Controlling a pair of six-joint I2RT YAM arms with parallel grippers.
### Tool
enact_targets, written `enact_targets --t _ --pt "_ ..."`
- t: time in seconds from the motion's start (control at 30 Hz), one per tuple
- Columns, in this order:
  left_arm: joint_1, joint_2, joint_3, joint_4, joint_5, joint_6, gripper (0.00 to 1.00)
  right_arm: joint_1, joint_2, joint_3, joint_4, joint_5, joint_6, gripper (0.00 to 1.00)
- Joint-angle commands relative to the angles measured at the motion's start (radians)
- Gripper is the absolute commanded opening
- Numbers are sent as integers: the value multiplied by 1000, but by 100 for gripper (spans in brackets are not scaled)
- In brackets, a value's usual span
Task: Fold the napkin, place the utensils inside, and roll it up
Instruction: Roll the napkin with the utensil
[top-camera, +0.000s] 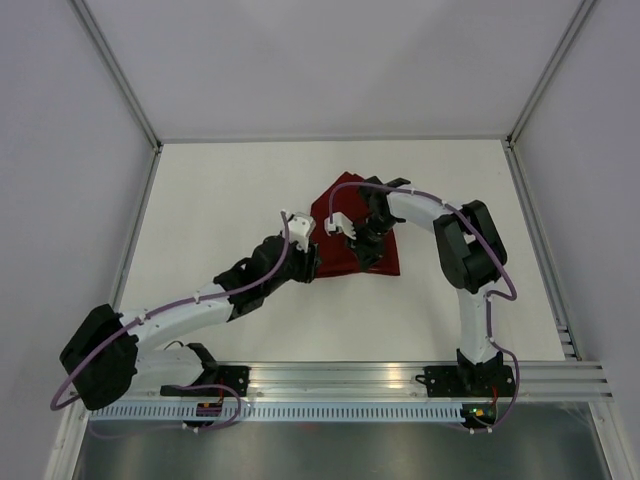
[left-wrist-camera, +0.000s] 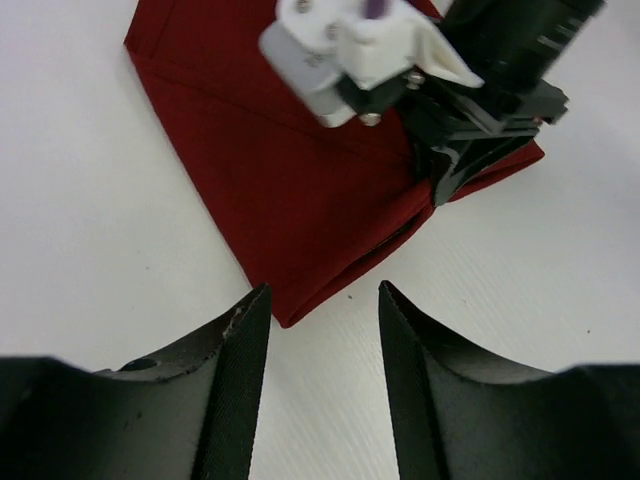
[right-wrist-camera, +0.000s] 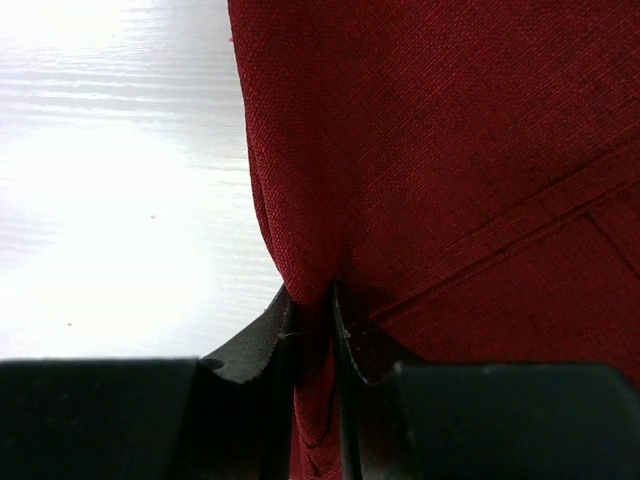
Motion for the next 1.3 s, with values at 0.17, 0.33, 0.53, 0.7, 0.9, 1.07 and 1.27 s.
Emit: enact_targets --t 0.17,0.33,0.53,0.7,0.9,1.07,1.27 --pt "-219 122 -60 336 -71 369 57 -17 116 18 -168 9 -58 16" --pt "-253 174 -112 524 17 545 62 -20 136 38 -171 16 -52 16" --pt "-282 298 -92 534 64 671 66 -25 159 49 -180 19 -52 16" --pt "-321 399 -79 604 16 758 68 -28 173 52 -186 22 -57 16" --pt "-342 508 -59 733 -65 904 70 -31 183 49 -185 32 -60 16" --pt "-342 594 -10 726 -82 978 70 -31 182 50 -189 36 -61 15" --pt "-341 636 33 609 -54 987 69 -36 187 50 -194 45 -66 15"
